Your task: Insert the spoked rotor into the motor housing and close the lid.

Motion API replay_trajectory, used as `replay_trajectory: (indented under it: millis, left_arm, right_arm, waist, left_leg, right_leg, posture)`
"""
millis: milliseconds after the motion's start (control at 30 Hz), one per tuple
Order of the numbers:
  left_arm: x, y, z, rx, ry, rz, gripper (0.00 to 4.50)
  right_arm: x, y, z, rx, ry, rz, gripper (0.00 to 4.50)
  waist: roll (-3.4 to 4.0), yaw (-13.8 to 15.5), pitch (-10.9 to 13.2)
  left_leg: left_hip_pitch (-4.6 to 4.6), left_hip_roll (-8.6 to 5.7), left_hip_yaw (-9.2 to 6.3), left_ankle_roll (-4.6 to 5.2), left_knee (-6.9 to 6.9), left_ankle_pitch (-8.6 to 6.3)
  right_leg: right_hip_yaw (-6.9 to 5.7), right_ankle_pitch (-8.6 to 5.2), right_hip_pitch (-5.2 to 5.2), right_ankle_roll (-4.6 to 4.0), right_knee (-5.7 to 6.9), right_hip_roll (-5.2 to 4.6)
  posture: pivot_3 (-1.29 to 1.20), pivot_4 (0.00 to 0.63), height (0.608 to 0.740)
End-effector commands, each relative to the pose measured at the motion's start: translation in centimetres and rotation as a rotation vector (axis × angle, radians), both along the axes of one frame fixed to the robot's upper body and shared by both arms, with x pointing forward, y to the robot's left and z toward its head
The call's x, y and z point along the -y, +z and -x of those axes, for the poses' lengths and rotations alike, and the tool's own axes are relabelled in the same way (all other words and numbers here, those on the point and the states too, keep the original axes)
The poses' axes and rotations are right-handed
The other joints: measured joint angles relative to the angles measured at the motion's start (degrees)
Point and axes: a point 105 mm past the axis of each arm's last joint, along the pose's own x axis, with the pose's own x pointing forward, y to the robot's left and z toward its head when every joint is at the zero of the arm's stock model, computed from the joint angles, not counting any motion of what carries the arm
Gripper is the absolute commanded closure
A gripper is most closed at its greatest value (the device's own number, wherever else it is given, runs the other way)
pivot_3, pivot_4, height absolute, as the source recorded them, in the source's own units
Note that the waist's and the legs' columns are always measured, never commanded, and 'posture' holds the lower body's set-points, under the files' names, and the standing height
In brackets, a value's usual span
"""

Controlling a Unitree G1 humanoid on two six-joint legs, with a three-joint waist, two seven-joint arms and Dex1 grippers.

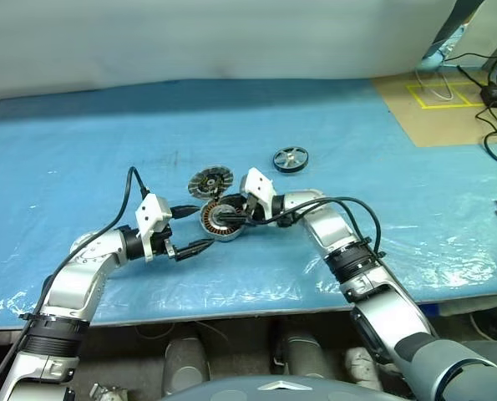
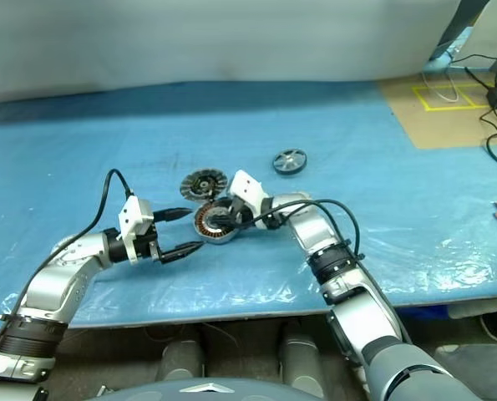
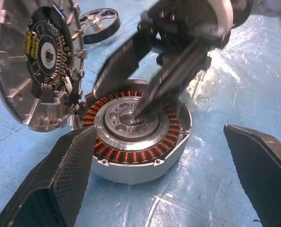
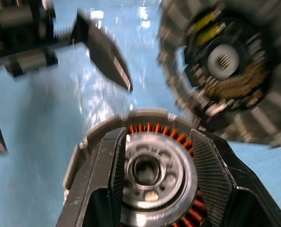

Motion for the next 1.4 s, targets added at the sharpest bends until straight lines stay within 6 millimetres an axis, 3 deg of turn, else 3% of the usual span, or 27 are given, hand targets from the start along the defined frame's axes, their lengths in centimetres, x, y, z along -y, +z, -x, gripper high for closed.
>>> replay_trajectory:
  millis: [33,133,233,267,567,767,1067,1400]
  left_arm:
    - [0.2,0.8,0.0,0.038,-0.008,0.005,0.0]
    - [0.1,0.7,0.1,0.036,-0.006,0.006,0.0]
    - [0.1,0.7,0.1,0.035,-0.003,0.008,0.0]
    - [0.1,0.6,0.1,0.034,-0.003,0.008,0.0]
    - [0.1,0.4,0.4,0.027,-0.001,0.005,0.0]
    - [0.1,0.3,0.2,0.027,-0.005,0.003,0.0]
    - [0.1,0.1,0.3,0.022,-0.009,-0.002,0.0]
    - [0.0,0.1,0.2,0.025,-0.006,-0.008,0.0]
  right_arm:
    - [-0.1,2.1,0.3,0.005,0.008,-0.092,2.44]
    - [-0.4,2.4,0.3,0.023,0.009,-0.089,3.18]
    - [-0.9,1.1,0.6,0.027,0.035,-0.035,4.29]
    - [-1.1,0.7,0.8,0.027,0.044,-0.021,4.41]
    - [-1.6,-1.4,0.2,0.023,0.02,0.055,4.41]
    - [-0.7,-4.8,-0.2,0.017,-0.014,0.177,4.41]
    - [-0.1,-7.5,1.2,0.135,0.08,0.333,4.41]
    - [0.4,-5.8,1.8,0.025,0.081,0.201,4.41]
  waist:
    - [0.0,0.0,0.0]
    - [0.0,0.0,0.0]
    - [0.0,0.0,0.0]
    - [0.0,0.0,0.0]
    - [0.0,0.0,0.0]
    - [0.0,-0.1,0.0]
    - [-0.02,0.0,-0.1]
    - [-0.05,0.0,-0.2]
  left_leg:
    - [0.0,0.0,0.0,0.0,0.0,0.0]
    - [0.0,0.0,0.0,0.0,0.0,0.0]
    - [0.0,0.0,0.0,0.0,0.0,0.0]
    - [0.0,-0.01,0.0,0.0,0.0,0.0]
    - [0.0,-0.01,0.0,-0.01,0.0,0.0]
    - [0.02,-0.01,0.0,-0.01,-0.01,0.0]
    - [0.24,-0.02,0.01,0.0,-0.02,-0.01]
    - [0.28,-0.02,0.01,0.01,-0.04,-0.01]
  right_leg:
    - [0.0,0.0,0.0,0.0,0.0,0.0]
    - [0.0,0.0,0.0,0.0,0.0,0.0]
    - [0.0,0.0,-0.01,0.0,0.0,0.0]
    - [0.0,0.0,-0.01,0.0,-0.01,0.0]
    - [0.0,0.0,-0.02,0.0,-0.01,-0.01]
    - [0.0,0.0,0.03,0.0,0.01,-0.01]
    - [0.0,-0.01,0.28,0.0,-0.04,-0.03]
    - [0.0,-0.01,0.34,0.0,-0.06,-0.03]
  posture:
    - [0.0,0.15,0.74]
    - [0.0,0.15,0.74]
    - [0.0,0.15,0.74]
    - [0.0,0.15,0.74]
    - [0.0,0.15,0.74]
    - [0.0,0.15,0.74]
    - [0.0,0.15,0.74]
    - [0.0,0.15,0.74]
